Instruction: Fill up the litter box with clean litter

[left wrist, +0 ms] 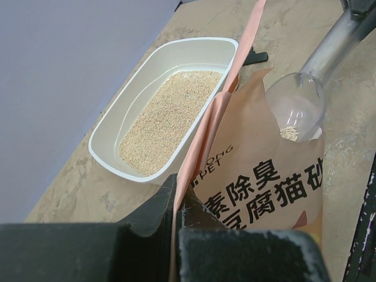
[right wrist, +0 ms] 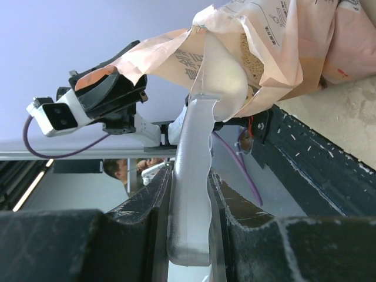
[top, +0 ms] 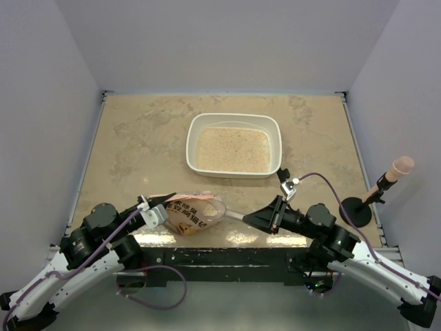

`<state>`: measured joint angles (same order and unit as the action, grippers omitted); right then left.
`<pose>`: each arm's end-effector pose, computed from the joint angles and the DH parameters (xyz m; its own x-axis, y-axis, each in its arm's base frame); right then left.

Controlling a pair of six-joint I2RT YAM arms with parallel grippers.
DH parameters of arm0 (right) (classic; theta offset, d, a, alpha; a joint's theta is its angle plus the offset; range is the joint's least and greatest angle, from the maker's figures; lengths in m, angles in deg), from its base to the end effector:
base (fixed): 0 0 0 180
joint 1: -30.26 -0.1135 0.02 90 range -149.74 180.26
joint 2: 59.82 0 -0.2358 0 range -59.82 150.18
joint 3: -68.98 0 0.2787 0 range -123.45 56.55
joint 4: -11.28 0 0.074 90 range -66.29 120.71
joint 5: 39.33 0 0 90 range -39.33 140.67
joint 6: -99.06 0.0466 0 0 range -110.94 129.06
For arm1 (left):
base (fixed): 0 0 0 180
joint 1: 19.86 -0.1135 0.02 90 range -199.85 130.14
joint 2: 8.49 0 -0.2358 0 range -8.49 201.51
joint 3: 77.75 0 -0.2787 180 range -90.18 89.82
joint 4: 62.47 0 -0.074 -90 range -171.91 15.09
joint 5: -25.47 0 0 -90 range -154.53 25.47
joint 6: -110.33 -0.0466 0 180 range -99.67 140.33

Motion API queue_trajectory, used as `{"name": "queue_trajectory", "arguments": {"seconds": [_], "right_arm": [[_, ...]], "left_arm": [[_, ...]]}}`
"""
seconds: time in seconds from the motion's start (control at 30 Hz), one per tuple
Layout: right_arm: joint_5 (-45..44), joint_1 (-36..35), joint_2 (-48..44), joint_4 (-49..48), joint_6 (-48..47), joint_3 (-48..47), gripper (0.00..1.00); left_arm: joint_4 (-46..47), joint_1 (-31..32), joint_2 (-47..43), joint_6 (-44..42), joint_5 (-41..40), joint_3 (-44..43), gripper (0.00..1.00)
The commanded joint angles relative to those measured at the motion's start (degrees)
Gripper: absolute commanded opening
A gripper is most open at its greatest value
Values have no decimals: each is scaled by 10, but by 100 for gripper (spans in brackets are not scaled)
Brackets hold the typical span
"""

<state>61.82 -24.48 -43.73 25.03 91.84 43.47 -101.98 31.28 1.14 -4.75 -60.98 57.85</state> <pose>0.1010 0.1585 0.2154 -0.9107 0.3979 -0.1108 -0.0714 0.1126 0.9911 0.0834 -0.1081 0.3019 0.2989 0.3034 -0.9048 0.7610 0.4964 0.4178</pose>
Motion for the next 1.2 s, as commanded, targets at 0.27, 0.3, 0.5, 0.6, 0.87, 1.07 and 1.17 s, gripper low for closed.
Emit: {"name": "queue_trajectory", "arguments": {"seconds": [0.27, 0.3, 0.5, 0.6, 0.87, 1.07, 1.17], "right_arm": [[-41, -2, -66, 112, 25, -23, 0], [-44, -3, -72, 125, 25, -25, 0], [-75, -3, -133, 198, 33, -46, 0], [-86, -3, -158, 222, 41, -49, 0], [-85, -3, -167, 234, 34, -70, 0], [-104, -3, -169, 246, 31, -105, 0], [-108, -3, -165, 246, 30, -117, 0]], "left_arm": [[69, 2, -8, 10, -6, -3, 0], [69, 2, -9, 10, -6, -3, 0], [72, 2, -11, 12, -13, -2, 0], [72, 3, -10, 13, -13, -1, 0], [73, 2, -9, 14, -22, -1, 0], [76, 2, -9, 15, -26, -1, 0], [75, 2, -8, 14, -26, -1, 0]]}}
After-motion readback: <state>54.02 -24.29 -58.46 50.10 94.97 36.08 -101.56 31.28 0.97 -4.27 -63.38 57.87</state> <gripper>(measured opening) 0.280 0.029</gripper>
